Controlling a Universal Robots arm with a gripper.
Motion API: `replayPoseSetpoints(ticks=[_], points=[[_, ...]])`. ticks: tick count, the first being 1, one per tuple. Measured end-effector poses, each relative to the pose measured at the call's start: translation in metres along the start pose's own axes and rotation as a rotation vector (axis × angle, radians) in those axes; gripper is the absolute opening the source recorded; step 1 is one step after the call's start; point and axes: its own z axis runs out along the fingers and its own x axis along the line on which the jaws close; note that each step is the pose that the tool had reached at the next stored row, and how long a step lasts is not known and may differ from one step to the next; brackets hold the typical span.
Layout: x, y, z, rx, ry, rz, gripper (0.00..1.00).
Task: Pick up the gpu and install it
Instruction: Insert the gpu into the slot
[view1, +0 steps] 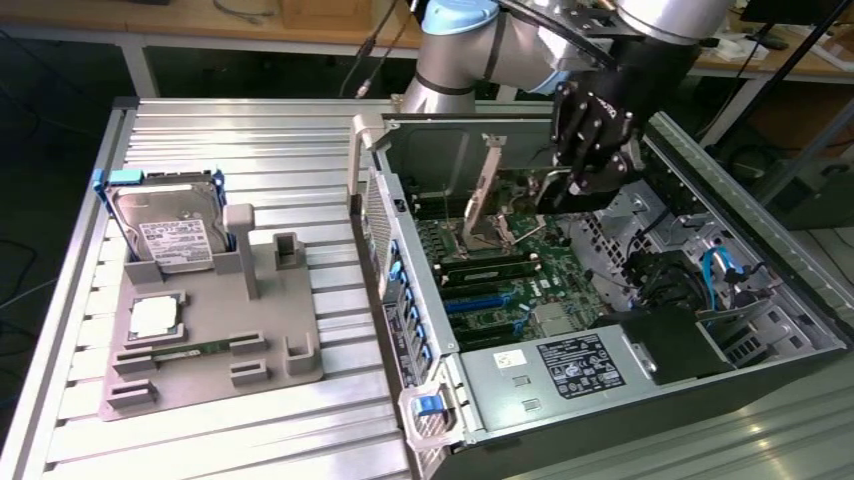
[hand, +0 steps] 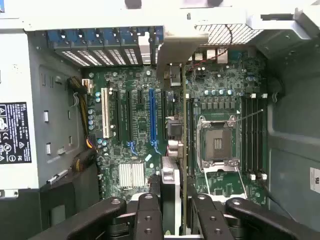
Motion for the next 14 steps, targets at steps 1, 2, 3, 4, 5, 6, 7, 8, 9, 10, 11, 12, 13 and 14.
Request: replayPoseSetpoints(ticks=[1,2,3,4,5,6,7,8,9,10,11,12,13,14], points=[[0.004,0.0007,0.0119,-0.0008,0.0011,-0.069,0.28],[0.004,0.0009,0.0172,-0.0018,0.0024,-0.141,0.28],[0.004,0.0009,0.027,-0.0028,0.001,-0.068,0.28],[0.005,0.0009,0.0376,-0.0027,0.0011,-0.001,0.28],[0.005,0.001,0.0396,-0.0032,0.0013,0.001,0.28],[0.005,0.0011,0.0414,-0.0037,0.0012,0.002,0.28],[0.005,0.0013,0.043,-0.0043,0.001,0.002,0.28],[0.005,0.0014,0.0442,-0.005,0.001,0.002,0.28],[0.005,0.0016,0.0453,-0.0055,0.0012,0.002,0.28],[0.005,0.0019,0.0467,-0.0057,0.0013,0.002,0.28],[0.005,0.0022,0.0489,-0.0059,0.0012,0.002,0.28],[0.005,0.0022,0.0504,-0.0059,0.0011,0.002,0.28],[0.005,0.0022,0.0518,-0.0064,0.0012,0.002,0.28],[0.005,0.0023,0.0526,-0.0065,0.0011,0.002,0.28]])
